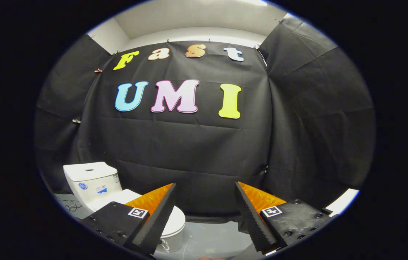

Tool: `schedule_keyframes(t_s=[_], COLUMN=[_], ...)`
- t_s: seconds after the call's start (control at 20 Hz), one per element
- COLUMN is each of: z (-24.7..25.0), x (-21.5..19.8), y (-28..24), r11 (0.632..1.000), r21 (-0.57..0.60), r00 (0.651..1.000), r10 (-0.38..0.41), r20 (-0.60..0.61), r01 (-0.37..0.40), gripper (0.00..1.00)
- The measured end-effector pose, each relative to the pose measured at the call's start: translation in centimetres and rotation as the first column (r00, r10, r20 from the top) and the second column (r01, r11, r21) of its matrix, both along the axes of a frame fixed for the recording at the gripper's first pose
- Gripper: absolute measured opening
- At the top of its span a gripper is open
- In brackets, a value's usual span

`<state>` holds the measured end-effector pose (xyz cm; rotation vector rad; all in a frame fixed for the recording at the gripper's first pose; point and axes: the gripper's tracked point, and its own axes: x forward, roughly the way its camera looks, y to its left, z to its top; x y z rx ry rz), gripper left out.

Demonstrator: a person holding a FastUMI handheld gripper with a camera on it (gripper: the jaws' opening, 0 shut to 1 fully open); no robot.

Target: Open the toilet lid.

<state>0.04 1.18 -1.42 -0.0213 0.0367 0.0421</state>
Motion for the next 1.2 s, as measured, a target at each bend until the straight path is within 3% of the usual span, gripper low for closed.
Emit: schedule_keyframes(t_s=[0.35, 0.55, 0.75, 1.0, 1.2], z=[-3.5, -2.3, -3.5, -8.5, -13.3], x=[0.2, 1.8, 3.4, 4.0, 4.0], y=[3.6, 4.7, 6.5, 9.7, 10.1], r11=[0.997, 0.999, 1.000, 0.997, 0.973], r21=[0.046, -0.015, 0.020, 0.059, 0.139], r00=[0.988, 0.994, 0.991, 0.967, 0.925], r10=[0.069, 0.050, 0.005, -0.038, -0.122], r20=[-0.140, -0.100, -0.136, -0.252, -0.360], r01=[-0.063, -0.052, -0.002, 0.054, 0.183], gripper=[0.98, 0.98, 0.98, 0.98, 0.98])
